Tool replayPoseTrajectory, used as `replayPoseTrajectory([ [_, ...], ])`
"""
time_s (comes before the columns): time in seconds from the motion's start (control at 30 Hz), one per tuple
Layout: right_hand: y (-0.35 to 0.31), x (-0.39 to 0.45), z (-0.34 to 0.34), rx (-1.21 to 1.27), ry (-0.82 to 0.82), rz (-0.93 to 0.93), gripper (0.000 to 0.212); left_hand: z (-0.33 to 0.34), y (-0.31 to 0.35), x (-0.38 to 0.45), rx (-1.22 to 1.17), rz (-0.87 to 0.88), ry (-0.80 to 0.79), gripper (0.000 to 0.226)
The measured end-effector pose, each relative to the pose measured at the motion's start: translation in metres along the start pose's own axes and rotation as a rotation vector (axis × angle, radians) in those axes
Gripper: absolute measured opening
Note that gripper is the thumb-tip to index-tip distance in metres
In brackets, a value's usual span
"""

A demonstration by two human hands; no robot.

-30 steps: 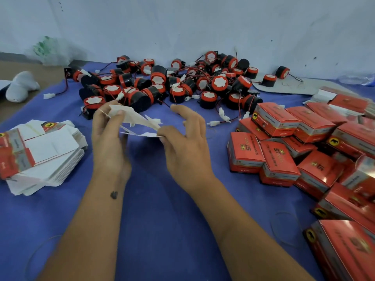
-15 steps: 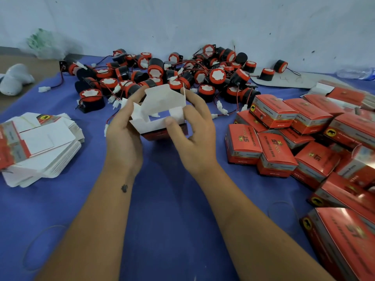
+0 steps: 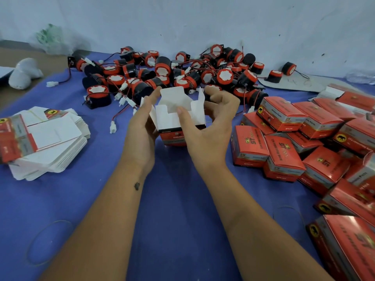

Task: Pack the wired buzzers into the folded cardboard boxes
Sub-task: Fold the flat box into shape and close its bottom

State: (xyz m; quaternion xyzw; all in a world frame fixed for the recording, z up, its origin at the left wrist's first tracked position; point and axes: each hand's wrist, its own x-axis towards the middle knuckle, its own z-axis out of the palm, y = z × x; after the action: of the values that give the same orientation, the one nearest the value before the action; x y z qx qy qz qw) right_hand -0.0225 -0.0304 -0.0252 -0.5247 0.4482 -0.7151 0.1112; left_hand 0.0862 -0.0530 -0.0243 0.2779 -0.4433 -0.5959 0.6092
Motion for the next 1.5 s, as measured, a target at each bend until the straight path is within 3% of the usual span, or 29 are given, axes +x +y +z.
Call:
replayPoseTrajectory([
  [0.07,0.005,0.002,-0.001,0.023,-0.054,0.066,0.067,0.0,-0.001,0.001,-0.002,-0.011,-0.044,0.046],
  [0.13,0.01,0.005,-0.001,0.135,-0.147,0.297,0.07,0.001,-0.002,0.001,-0.062,-0.069,-0.102,0.046],
  [0.23,0.019,0.012,-0.006,0.297,-0.199,0.579,0.039,0.001,-0.004,0.003,-0.135,-0.138,-0.11,0.051],
  [0.3,0.022,0.013,-0.009,0.313,-0.187,0.59,0.023,0.002,-0.007,0.005,-0.135,-0.128,-0.072,0.044],
  [0.53,0.022,0.013,-0.008,0.255,-0.185,0.535,0.038,0.009,-0.011,0.003,0.041,-0.068,-0.049,0.026],
  [0.63,0.021,0.01,-0.009,0.375,-0.281,0.551,0.017,0.005,-0.011,0.003,0.08,-0.034,-0.021,0.026],
  [0.7,0.021,0.01,-0.011,0.487,-0.321,0.634,0.046,0.004,-0.009,0.002,0.068,-0.034,-0.052,0.026],
  [0.77,0.019,0.012,-0.012,0.533,-0.31,0.668,0.057,0.004,-0.007,0.001,0.053,-0.048,-0.088,0.025],
  [0.83,0.019,0.011,-0.012,0.548,-0.297,0.672,0.047,0.004,-0.007,-0.001,0.041,-0.059,-0.105,0.022],
  [0.97,0.018,0.011,-0.008,0.404,-0.15,0.654,0.008,0.003,-0.006,-0.004,0.04,-0.067,-0.182,0.025],
  [1.03,0.016,0.011,-0.006,0.345,-0.097,0.637,0.014,0.003,-0.006,-0.006,0.081,-0.063,-0.209,0.024],
  [1.1,0.016,0.011,-0.005,0.361,-0.118,0.65,0.013,0.003,-0.007,-0.005,0.131,-0.052,-0.165,0.03],
  [1.23,0.012,0.013,-0.012,0.693,-0.207,0.827,0.055,0.004,-0.009,-0.002,0.105,-0.029,0.029,0.038],
  [1.37,0.013,0.012,-0.01,0.704,-0.294,0.848,0.029,0.004,-0.007,-0.001,0.059,-0.028,0.115,0.036],
  [1.5,0.013,0.014,-0.008,0.608,-0.309,0.752,0.032,0.005,-0.007,-0.001,0.05,-0.041,0.129,0.033],
])
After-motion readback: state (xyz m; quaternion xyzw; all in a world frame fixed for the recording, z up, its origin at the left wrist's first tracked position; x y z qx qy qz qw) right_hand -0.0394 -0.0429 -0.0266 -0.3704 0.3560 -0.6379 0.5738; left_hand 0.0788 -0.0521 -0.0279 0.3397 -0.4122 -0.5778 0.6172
